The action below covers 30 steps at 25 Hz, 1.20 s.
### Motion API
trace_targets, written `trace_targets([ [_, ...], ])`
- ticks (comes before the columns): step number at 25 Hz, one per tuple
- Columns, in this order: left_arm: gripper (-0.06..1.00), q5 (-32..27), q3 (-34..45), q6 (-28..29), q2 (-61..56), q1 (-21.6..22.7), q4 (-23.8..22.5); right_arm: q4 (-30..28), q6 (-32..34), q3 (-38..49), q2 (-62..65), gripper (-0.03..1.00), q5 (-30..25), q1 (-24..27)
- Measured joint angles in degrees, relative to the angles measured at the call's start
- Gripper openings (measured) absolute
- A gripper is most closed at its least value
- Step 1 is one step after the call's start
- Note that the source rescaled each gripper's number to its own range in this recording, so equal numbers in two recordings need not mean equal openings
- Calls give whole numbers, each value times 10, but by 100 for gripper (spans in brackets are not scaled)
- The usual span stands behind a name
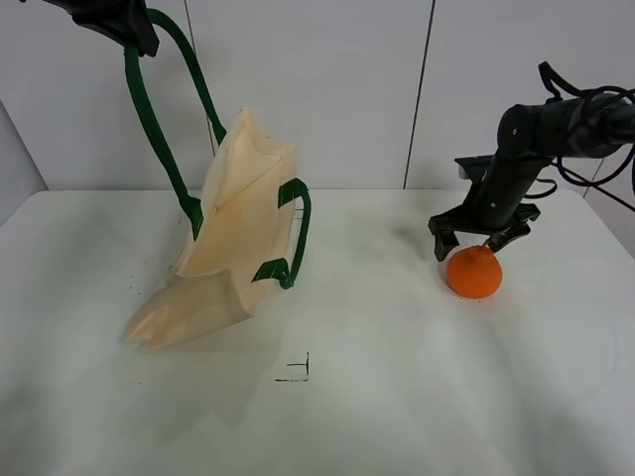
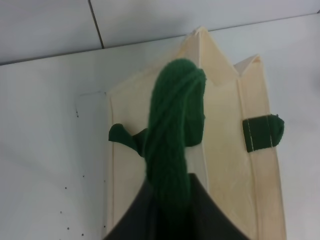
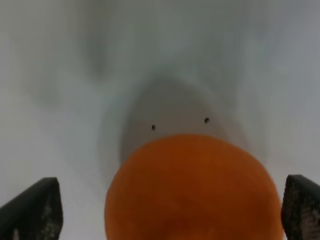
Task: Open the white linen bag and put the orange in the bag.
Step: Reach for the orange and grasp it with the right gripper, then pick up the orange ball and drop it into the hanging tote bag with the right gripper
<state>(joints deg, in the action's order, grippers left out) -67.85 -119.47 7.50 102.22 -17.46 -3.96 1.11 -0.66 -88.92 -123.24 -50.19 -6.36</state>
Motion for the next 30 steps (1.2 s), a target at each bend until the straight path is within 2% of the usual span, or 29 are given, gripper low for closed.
trace_targets([
  [6,0,0,0,0,0,0,0,-11,7,0,-34,99,9,0],
  [8,0,0,0,0,0,0,0,-11,7,-1,-34,90,6,0],
  [9,0,0,0,0,0,0,0,-11,7,-2,-34,78,3,0],
  [11,0,0,0,0,0,0,0,-11,10,-4,-33,42,-5,0],
  [12,0,0,0,0,0,0,0,-11,11,-4,-31,18,-8,0],
  [13,0,0,0,0,0,0,0,-11,12,-4,-26,3,-9,0],
  [14,0,0,0,0,0,0,0,-11,13,-4,-21,0,-10,0],
  [17,0,0,0,0,0,0,0,-6,13,-4,1,1,-18,0],
  [20,0,0,0,0,0,0,0,42,-4,-4,37,1,-24,0],
  [24,0,0,0,0,0,0,0,158,-72,-4,108,1,-30,0],
  [30,0,0,0,0,0,0,2,366,-151,-4,181,1,-36,-15],
])
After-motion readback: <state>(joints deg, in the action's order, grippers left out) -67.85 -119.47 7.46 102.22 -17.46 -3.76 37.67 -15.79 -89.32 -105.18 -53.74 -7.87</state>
